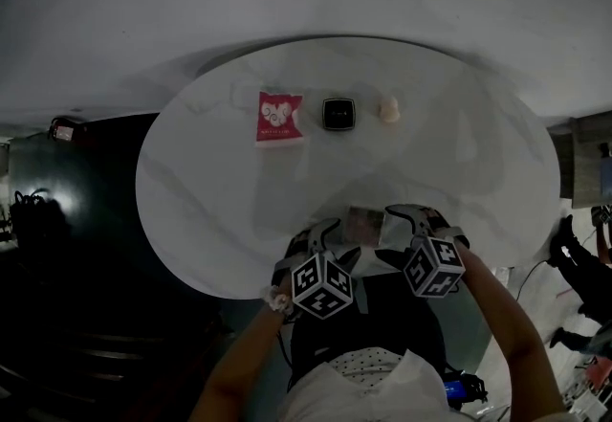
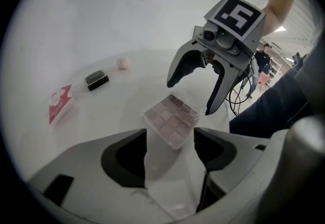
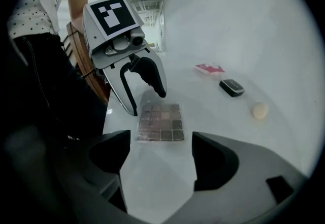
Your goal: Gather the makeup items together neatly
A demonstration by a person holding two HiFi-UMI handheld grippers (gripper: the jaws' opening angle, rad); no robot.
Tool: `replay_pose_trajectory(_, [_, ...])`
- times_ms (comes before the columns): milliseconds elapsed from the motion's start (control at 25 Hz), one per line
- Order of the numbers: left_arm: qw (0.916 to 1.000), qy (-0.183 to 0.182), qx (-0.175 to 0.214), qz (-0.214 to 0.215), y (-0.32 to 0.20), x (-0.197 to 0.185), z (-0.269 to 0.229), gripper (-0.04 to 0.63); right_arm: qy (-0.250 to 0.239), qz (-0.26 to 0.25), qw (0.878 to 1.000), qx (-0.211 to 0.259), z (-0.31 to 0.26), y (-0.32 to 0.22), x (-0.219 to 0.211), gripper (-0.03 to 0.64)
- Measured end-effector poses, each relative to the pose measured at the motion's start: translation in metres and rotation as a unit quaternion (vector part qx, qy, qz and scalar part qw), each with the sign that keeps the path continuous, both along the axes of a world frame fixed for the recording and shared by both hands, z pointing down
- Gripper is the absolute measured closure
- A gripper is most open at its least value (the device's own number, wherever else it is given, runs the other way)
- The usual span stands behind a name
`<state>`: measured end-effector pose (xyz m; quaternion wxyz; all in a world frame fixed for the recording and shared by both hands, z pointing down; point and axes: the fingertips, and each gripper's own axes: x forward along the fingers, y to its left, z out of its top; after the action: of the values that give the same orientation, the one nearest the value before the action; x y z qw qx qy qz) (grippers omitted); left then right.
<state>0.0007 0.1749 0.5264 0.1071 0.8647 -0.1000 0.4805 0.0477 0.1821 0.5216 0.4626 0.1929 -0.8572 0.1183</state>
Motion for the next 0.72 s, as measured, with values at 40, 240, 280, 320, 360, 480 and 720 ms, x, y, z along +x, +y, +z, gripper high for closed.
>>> replay_pose_trajectory(40, [1.0000,-0.001,0.001,0.001,0.000,0.000,0.001,0.270,0.003,-0.003,1.000,0.001,0.001,0.000,-0.001,0.214])
replay_pose_trajectory(240, [1.0000,-0.002,0.000,-0.003,0.004,0.001,0.003,0.270,0.023,-0.006,1.000,0.008,0.008,0.000,-0.006,0.210])
replay_pose_trajectory(280, [1.0000,-0.002,0.000,-0.004,0.004,0.002,0.004,0.270,0.024,-0.004,1.000,0.009,0.009,-0.001,-0.006,0.210])
replay_pose_trajectory(320, [1.0000,-0.002,0.001,-0.004,0.004,0.003,0.005,0.270,0.026,-0.003,1.000,0.009,0.010,-0.002,-0.006,0.210])
replay_pose_trajectory(360, [1.0000,-0.002,0.002,-0.004,0.004,0.004,0.005,0.270,0.027,-0.001,1.000,0.008,0.011,-0.003,-0.007,0.210])
replay_pose_trajectory(480, [1.0000,-0.003,0.004,-0.005,0.002,0.004,0.006,0.268,0.029,0.001,1.000,-0.002,0.013,-0.004,-0.008,0.210])
replay_pose_trajectory(720, [0.9999,-0.002,0.011,-0.010,0.001,0.004,0.007,0.267,0.024,0.004,0.999,-0.021,0.015,-0.004,-0.008,0.212])
